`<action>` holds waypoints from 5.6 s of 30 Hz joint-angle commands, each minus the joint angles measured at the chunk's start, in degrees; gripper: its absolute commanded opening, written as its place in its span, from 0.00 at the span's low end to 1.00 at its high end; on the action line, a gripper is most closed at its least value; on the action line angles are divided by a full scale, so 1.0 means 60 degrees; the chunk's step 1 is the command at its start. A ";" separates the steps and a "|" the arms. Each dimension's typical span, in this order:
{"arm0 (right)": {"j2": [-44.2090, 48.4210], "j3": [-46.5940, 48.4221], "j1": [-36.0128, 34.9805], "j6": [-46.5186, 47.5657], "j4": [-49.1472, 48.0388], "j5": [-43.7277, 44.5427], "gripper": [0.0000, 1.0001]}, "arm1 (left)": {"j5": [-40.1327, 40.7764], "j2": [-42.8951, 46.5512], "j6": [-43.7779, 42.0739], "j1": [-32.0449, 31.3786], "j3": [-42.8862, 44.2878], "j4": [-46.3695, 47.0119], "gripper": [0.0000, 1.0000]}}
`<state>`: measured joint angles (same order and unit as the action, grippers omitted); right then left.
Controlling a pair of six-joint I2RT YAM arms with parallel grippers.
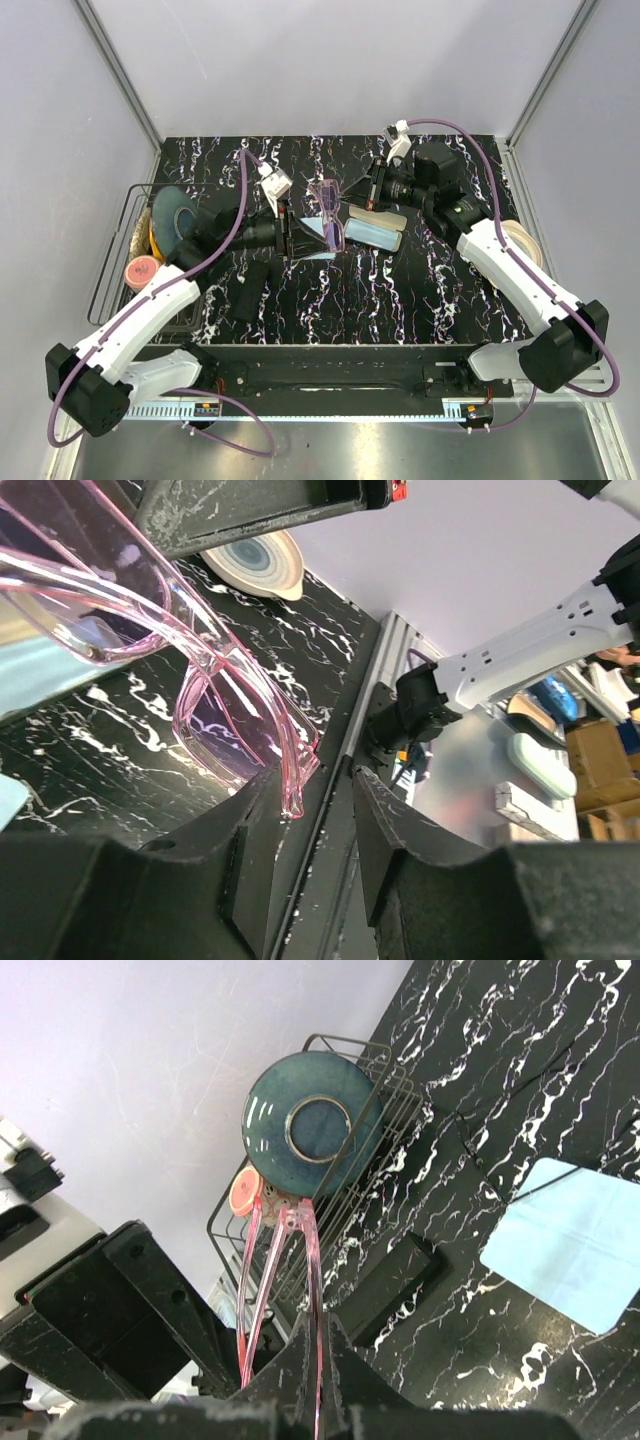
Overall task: Organize the sunglasses
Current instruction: Open the left temple of the sunglasses, then fold the left temple of the sunglasses on the sunglasses.
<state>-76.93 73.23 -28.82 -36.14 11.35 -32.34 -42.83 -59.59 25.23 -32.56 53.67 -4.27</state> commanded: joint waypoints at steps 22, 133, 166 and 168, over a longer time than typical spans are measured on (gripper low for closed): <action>0.0838 -0.1321 -0.0031 0.1262 -0.1804 0.0014 0.00 | -0.1636 -0.1069 0.3411 0.1089 0.1001 0.1121 0.00; 0.0883 -0.1351 -0.0046 -0.1242 -0.4705 -0.1378 0.00 | 0.3873 0.2110 0.1829 0.0782 0.1235 0.1439 0.29; 0.0472 -0.0955 -0.0046 -0.2326 -0.4617 -0.1774 0.00 | -0.0099 -0.0307 0.2842 -0.0038 0.0371 0.4097 0.34; 0.0472 -0.0941 -0.0046 -0.2326 -0.4530 -0.1715 0.00 | 0.0018 -0.0293 0.2709 -0.0023 0.0459 0.3805 0.36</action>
<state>-74.15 64.51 -28.80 -48.18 -13.63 -42.72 -42.85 -61.67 44.77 -32.64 55.66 19.40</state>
